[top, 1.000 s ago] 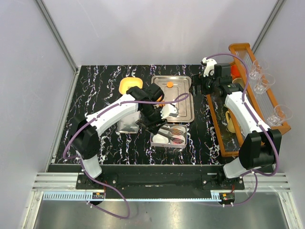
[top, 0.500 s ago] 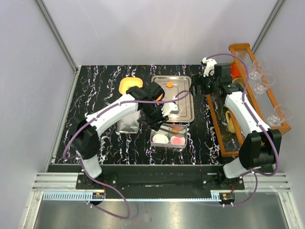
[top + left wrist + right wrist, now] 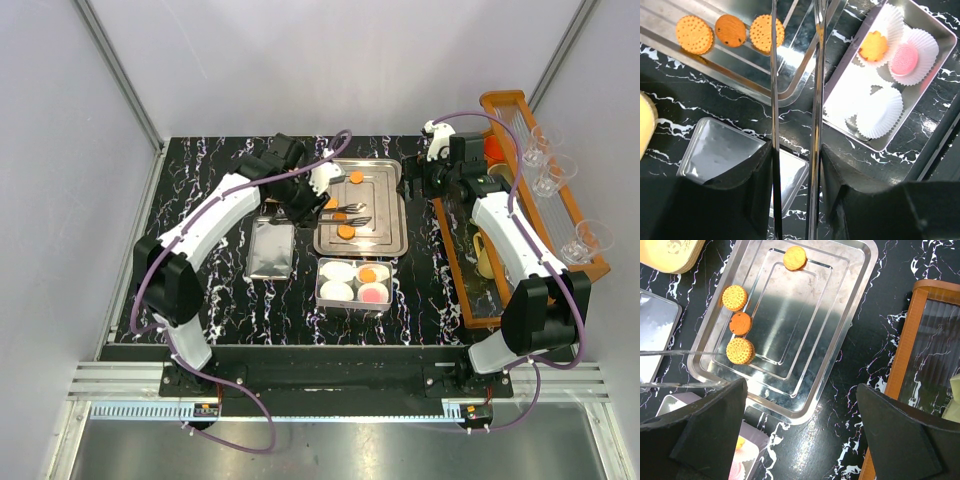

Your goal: Pack the cookies

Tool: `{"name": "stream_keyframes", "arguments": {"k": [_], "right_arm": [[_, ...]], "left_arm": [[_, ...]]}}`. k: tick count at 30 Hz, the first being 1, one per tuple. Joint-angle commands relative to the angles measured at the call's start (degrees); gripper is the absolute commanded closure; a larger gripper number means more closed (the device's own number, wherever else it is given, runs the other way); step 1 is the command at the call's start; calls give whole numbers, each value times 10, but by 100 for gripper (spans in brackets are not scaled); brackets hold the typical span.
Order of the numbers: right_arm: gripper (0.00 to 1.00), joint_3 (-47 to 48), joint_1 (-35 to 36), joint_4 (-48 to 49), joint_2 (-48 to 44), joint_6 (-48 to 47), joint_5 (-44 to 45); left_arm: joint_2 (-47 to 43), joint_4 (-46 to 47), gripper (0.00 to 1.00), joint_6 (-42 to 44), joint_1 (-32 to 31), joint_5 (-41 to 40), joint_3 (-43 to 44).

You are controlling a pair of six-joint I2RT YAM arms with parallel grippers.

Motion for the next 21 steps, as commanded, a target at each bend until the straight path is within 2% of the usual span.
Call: {"name": "stream_keyframes", "arguments": {"k": [1, 8, 21], "right_arm": [[0, 10, -2, 15, -10, 3, -13], [0, 12, -2, 13, -6, 3, -16], [0, 11, -2, 12, -4, 2, -16]], "left_arm": [[0, 27, 58, -10, 14, -2, 20], [21, 35, 55, -10, 47, 22, -2], [37, 41, 55, 4, 58, 28, -42]]}}
